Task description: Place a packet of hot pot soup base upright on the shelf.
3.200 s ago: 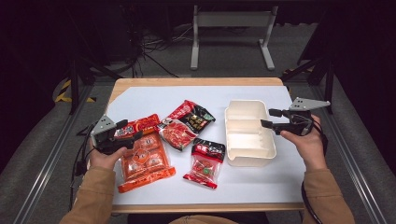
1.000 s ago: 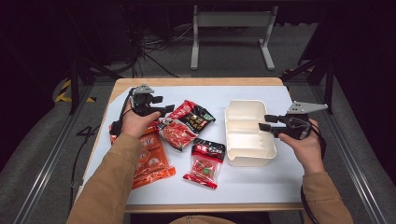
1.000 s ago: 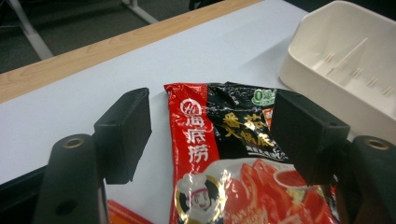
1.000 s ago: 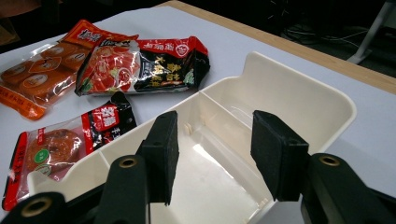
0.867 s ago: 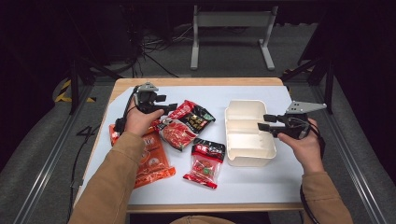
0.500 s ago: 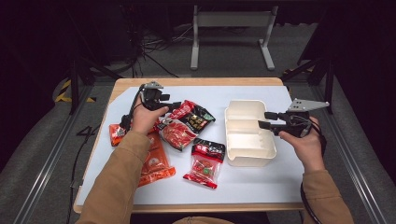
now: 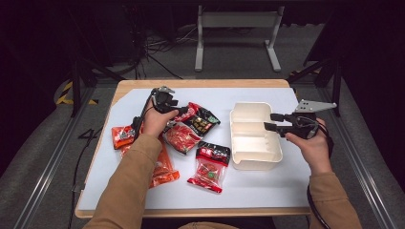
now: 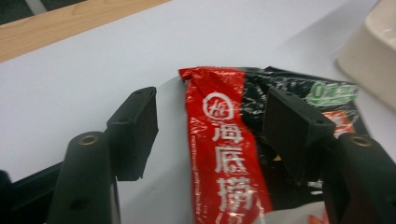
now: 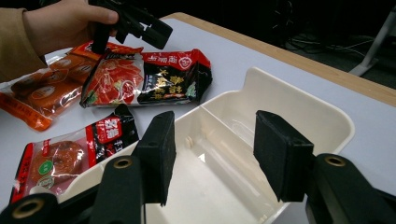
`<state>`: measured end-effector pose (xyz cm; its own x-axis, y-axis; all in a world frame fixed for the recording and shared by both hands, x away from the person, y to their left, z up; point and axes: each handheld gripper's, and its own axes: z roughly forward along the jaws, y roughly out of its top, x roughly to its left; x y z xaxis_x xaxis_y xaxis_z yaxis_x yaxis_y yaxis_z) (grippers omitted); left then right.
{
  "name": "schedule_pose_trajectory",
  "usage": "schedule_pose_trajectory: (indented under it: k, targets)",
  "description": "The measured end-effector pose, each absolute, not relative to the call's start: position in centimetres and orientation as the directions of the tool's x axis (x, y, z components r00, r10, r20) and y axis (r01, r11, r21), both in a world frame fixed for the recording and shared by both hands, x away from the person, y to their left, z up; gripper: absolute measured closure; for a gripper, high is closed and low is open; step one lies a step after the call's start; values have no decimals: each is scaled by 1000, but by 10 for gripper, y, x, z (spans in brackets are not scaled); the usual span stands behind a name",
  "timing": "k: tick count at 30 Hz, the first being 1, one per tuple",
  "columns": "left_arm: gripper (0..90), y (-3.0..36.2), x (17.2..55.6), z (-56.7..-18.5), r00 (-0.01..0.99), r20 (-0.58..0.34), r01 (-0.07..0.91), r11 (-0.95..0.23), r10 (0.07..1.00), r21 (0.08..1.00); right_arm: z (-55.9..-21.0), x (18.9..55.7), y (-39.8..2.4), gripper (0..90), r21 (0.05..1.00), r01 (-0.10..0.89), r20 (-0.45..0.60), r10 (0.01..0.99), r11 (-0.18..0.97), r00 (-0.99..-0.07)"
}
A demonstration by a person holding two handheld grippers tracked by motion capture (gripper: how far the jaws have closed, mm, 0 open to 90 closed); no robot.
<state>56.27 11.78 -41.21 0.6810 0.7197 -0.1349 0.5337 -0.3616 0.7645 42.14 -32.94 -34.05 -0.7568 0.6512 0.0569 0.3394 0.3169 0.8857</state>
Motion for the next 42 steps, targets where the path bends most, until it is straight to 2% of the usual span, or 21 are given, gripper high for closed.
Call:
schedule_pose_trajectory:
  k: [5, 14, 25, 32, 40, 42]
  targets:
    - [363, 117, 568, -417, 673, -151, 573, -381, 724, 726, -340, 421, -331, 484, 887, 339, 57, 654, 314, -754]
    - [404, 117, 572, -427, 671, -156, 599, -405, 725, 691, -342, 420, -328, 479, 883, 341, 55, 650, 323, -758]
    - [512, 121, 579, -438, 644, -280, 675, -356, 712, 647, -345, 421, -326, 477, 878, 348, 60, 645, 330, -762]
    - [546, 111, 581, -434, 676, -242, 656, -418, 696, 628, -347, 423, -326, 475, 875, 353, 62, 646, 331, -761]
    - [676, 99, 587, -431, 713, -221, 643, -496, 665, 583, -349, 425, -327, 473, 872, 360, 68, 645, 332, -761]
    - [677, 97, 588, -430, 718, -217, 641, -505, 662, 578, -349, 425, -327, 473, 872, 360, 68, 646, 332, -760]
